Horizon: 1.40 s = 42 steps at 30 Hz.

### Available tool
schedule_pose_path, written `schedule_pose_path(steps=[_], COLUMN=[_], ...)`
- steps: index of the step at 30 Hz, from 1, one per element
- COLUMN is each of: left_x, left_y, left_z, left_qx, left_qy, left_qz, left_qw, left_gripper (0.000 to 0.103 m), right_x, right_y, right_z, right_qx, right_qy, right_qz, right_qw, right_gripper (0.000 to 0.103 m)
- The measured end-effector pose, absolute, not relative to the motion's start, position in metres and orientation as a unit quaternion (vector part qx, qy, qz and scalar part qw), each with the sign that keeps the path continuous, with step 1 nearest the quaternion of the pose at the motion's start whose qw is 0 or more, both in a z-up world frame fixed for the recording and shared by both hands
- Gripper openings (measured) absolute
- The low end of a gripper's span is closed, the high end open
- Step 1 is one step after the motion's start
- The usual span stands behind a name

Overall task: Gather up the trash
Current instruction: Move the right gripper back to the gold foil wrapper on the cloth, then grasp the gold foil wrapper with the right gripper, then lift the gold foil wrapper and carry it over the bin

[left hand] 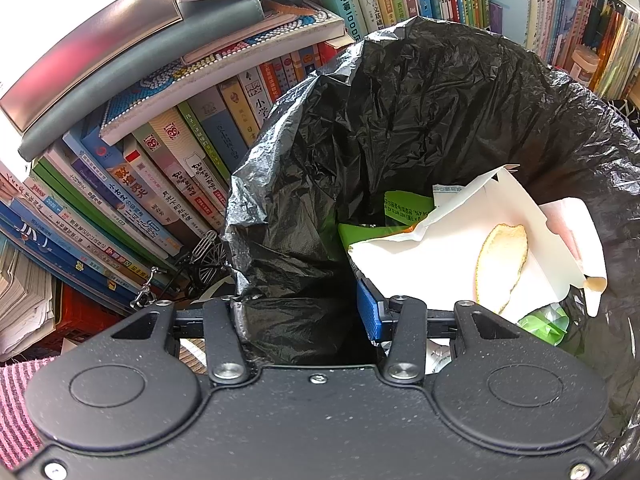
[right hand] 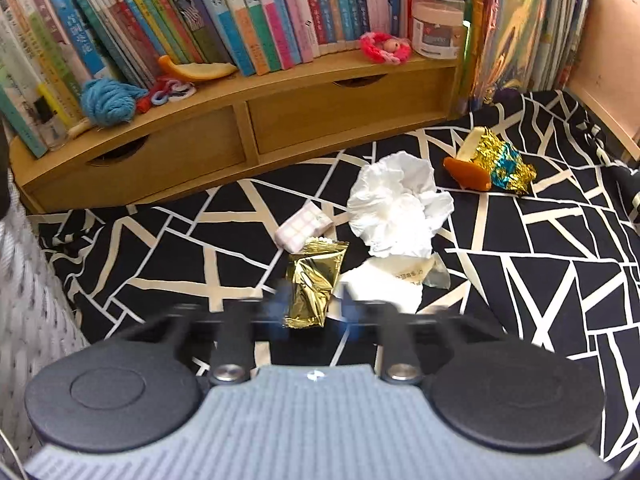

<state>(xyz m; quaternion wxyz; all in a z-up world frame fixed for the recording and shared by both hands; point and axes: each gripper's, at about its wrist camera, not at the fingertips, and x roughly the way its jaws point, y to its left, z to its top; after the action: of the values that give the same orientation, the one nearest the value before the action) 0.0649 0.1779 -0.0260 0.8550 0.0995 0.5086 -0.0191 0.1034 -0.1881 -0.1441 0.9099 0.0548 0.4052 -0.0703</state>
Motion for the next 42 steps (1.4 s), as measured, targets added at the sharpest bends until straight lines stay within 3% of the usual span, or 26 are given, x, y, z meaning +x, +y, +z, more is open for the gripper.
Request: schedule_pose_path(steps=[8, 9, 10, 11, 19, 31, 42], left_x=[0.065, 0.065, 0.065, 0.065, 0.065, 0.064, 0.064], left_y=[0.178, 0.178, 0.178, 0.178, 0.179, 0.181, 0.181], left_z=[-0.026, -0.026, -0.026, -0.026, -0.025, -0.026, -0.026], left_qx=[0.099, 0.099, 0.099, 0.099, 0.099, 0.097, 0.097], left_qy=[0.509, 0.509, 0.509, 0.509, 0.508, 0.508, 0.508], left_qz=[-0.020, -0.020, -0.019, -0.019, -0.021, -0.023, -0.025], left_qw=[0.855, 0.855, 0.855, 0.855, 0.855, 0.855, 0.855], left_gripper=[0.043, 0.043, 0.043, 0.043, 0.043, 0.043, 0.043], right_x=[0.114, 0.114, 0.113, 0.113, 0.110, 0.093, 0.056], right_y=[-0.175, -0.172, -0.169, -0.168, -0.168, -0.174, -0.161], right_z=[-0.167, -0.169, -0.168, -0.167, -0.141, -0.054, 0.029], right_qx=[0.039, 0.032, 0.024, 0.019, 0.042, 0.067, 0.090], right_qy=[0.422, 0.425, 0.424, 0.426, 0.403, 0.329, 0.214], right_qz=[-0.054, -0.053, -0.052, -0.050, -0.042, -0.046, 0.044], right_qw=[0.904, 0.903, 0.904, 0.903, 0.913, 0.941, 0.972], right_gripper=[0.069, 0.061, 0.045, 0.043, 0.042, 0.042, 0.042])
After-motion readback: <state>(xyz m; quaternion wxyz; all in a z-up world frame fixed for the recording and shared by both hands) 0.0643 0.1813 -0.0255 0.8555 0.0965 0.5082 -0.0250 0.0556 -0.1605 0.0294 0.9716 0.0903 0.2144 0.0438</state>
